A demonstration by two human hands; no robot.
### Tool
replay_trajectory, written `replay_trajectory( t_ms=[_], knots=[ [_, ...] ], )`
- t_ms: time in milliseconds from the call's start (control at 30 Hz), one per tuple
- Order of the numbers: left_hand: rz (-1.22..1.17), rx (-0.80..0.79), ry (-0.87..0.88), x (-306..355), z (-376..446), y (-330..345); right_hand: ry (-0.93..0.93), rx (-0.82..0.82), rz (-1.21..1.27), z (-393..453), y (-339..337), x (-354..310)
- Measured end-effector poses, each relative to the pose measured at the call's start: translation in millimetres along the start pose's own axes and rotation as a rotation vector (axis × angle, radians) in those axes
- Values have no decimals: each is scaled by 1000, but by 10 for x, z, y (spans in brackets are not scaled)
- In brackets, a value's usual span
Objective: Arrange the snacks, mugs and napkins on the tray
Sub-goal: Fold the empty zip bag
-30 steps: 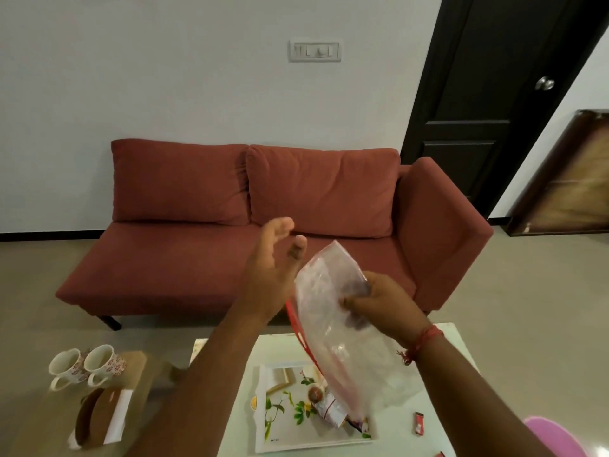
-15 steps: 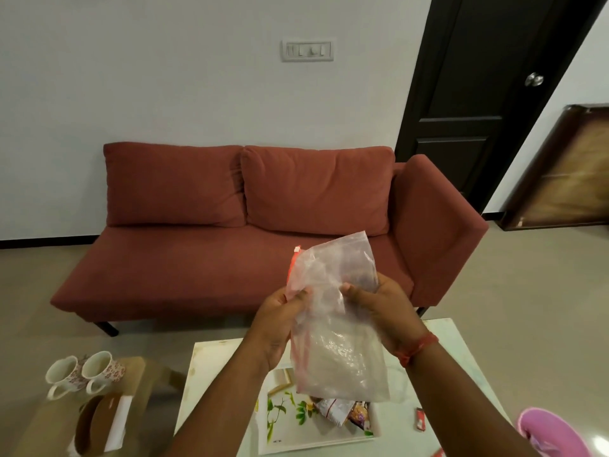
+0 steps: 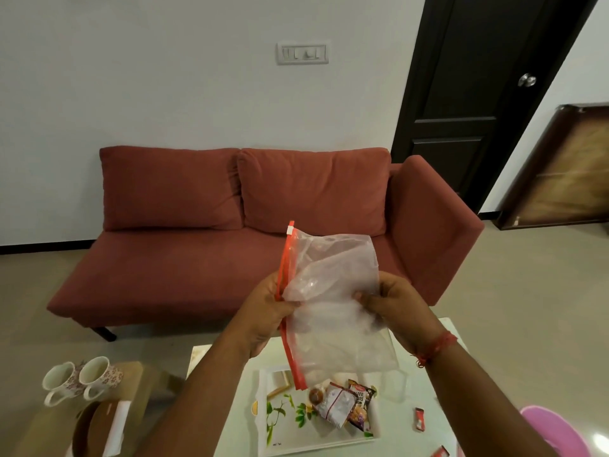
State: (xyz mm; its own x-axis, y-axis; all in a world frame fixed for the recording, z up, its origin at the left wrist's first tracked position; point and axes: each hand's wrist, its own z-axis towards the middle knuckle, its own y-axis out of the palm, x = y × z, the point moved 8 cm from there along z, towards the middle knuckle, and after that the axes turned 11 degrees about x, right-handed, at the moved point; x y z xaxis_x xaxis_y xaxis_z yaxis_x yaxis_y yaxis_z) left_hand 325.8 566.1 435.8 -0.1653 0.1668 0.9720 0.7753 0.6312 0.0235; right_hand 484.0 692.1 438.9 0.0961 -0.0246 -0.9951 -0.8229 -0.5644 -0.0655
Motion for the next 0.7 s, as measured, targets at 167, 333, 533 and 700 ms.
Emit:
replay_trajectory(
  t_ms=[167, 333, 533, 700],
  knots=[
    [-36, -22, 40, 24, 4, 10, -63, 4, 166, 17, -21, -21],
    [-75, -49, 136, 87, -4, 44, -40, 28, 278, 0, -62, -16],
    [125, -143, 386, 266, 24, 113, -95, -82, 6, 28, -188, -212],
    [339, -235, 607, 397, -64, 301, -257, -408, -852, 3, 151, -204]
  ],
)
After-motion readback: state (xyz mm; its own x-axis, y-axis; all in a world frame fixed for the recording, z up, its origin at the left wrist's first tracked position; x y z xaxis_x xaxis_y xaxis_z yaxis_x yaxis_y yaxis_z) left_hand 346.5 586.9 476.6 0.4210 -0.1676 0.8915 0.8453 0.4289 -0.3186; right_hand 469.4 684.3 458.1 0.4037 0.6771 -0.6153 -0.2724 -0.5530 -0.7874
